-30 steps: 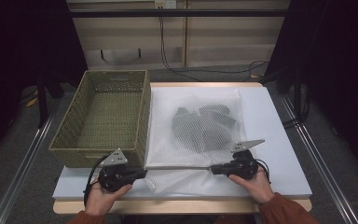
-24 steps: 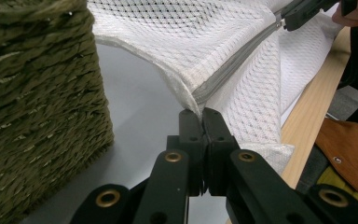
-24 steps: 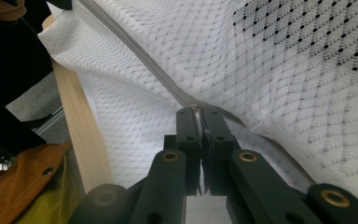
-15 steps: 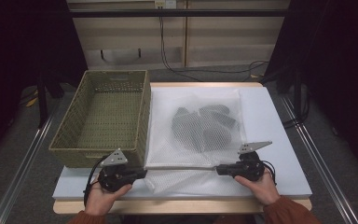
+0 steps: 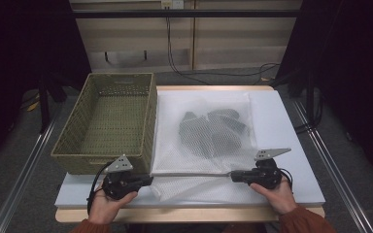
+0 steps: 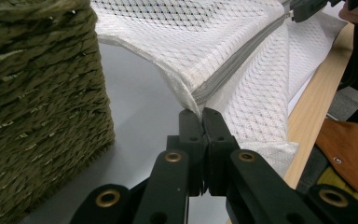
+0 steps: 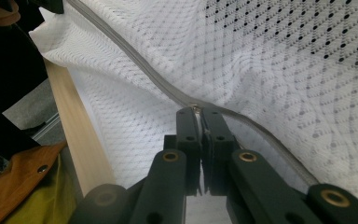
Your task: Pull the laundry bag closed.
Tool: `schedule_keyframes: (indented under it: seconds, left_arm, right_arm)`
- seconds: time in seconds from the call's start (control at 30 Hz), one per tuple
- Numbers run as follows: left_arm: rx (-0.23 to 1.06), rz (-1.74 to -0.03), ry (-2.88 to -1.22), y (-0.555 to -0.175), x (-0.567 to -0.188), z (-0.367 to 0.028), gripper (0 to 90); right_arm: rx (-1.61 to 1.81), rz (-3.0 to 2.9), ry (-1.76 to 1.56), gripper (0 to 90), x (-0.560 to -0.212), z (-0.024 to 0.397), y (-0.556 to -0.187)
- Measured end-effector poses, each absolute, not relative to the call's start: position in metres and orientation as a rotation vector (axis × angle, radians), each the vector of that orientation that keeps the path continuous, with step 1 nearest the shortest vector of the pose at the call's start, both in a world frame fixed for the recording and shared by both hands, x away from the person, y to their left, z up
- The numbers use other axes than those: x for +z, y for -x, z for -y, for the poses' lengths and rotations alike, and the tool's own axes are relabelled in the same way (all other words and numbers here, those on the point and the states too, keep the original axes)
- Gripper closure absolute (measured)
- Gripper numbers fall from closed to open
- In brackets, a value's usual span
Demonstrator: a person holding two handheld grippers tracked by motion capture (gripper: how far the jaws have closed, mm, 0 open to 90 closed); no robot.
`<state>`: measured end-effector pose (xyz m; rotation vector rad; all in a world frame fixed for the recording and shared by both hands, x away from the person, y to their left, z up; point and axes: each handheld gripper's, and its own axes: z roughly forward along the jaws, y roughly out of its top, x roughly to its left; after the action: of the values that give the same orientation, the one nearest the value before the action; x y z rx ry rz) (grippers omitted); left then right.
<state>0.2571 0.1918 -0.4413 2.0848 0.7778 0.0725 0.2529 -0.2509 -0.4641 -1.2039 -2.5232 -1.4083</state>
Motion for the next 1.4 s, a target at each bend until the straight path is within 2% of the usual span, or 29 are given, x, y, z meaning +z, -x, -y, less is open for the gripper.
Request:
schedule_keyframes:
  seconds: [1.4]
  left_arm:
    - [0.077,-0.762,-2.095,-0.256,-0.442,-0.191,88.4]
  right_arm:
    - [-1.441,2.511,1.322,87.4,-0.46,0.278,-0.248]
